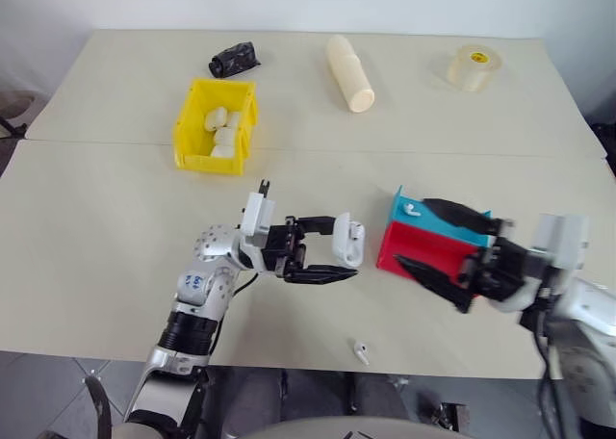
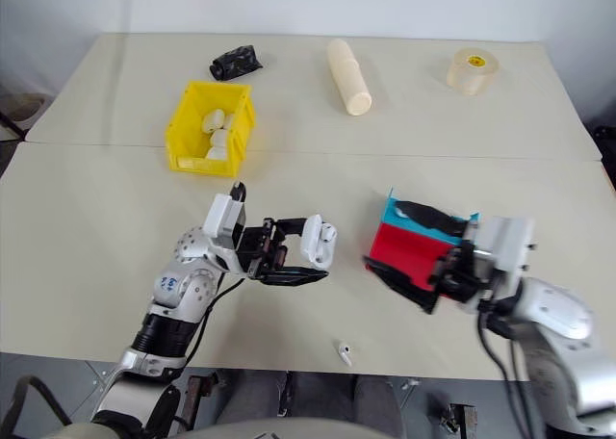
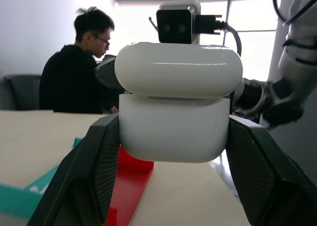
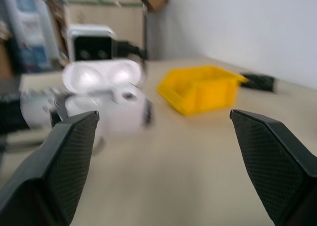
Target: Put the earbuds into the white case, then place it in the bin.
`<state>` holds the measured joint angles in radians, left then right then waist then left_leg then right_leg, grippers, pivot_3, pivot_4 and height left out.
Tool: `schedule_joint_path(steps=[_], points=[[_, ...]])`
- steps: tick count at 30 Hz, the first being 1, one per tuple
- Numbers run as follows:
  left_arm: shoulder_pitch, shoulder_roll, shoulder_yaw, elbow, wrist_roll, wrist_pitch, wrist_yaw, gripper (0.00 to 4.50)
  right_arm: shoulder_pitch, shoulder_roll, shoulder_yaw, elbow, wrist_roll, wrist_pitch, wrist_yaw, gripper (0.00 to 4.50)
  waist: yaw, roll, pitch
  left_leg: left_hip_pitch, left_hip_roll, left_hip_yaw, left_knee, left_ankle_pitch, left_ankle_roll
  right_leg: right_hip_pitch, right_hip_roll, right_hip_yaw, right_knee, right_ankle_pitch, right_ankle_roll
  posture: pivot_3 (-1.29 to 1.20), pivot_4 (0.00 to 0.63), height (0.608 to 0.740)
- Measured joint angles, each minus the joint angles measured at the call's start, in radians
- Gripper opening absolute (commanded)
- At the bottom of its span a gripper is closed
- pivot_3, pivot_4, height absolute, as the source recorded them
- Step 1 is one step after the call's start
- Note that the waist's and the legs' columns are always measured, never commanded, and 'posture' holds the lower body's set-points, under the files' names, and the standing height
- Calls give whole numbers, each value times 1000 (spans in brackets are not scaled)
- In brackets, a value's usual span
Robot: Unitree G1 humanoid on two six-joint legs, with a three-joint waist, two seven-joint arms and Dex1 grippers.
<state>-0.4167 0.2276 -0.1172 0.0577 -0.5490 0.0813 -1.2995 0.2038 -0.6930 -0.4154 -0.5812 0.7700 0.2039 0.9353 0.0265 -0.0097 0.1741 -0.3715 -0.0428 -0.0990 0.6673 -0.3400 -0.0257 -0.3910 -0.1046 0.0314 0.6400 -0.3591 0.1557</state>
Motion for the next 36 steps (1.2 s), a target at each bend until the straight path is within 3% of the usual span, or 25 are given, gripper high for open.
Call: schedule_joint_path(steps=[7,13,18,21,24,28,32,36], points=[[7,-11,-7,-3,57,-50,68,2803,135,-74,-226,312,-120,-119,164,4456,-2,0,0,2,0,3,0,0,0,1,1,2,1,0,0,0,150,740],[20,-30,-24,-4,82,-79,99,2803,53,-164,-231,427,-197,-131,187,4456,-10,1,-1,3,3,4,0,0,0,0,3,4,2,0,0,0,150,740],[23,-44,-33,-6,90,-95,121,2803,-142,-331,-90,380,-177,75,167,4456,-4,2,-1,2,3,3,1,0,0,-1,2,4,2,0,0,0,150,740],[28,-51,-38,-6,91,-109,129,2803,-312,-488,110,377,-226,309,125,4456,-1,2,0,1,3,1,2,0,0,0,1,2,0,0,0,0,150,740],[34,-54,-42,-5,95,-117,136,2803,-555,-492,311,423,-284,468,97,4456,-2,1,0,0,2,2,2,0,0,-1,0,1,-1,0,0,0,150,740],[40,-67,-52,-8,97,-127,147,2803,-797,-460,537,557,-439,525,103,4456,-1,2,0,-2,1,1,0,0,0,-3,-2,0,-3,0,0,0,150,740],[43,-69,-52,-10,97,-132,156,2803,-899,-440,698,704,-585,438,197,4456,-2,2,0,-3,-1,1,-1,0,0,-4,-3,0,-3,0,0,0,150,740],[45,-69,-53,-12,98,-139,172,2803,-979,-374,783,871,-685,339,271,4456,-5,2,0,-3,-1,2,0,0,0,-4,-4,0,-2,0,0,0,150,740]])
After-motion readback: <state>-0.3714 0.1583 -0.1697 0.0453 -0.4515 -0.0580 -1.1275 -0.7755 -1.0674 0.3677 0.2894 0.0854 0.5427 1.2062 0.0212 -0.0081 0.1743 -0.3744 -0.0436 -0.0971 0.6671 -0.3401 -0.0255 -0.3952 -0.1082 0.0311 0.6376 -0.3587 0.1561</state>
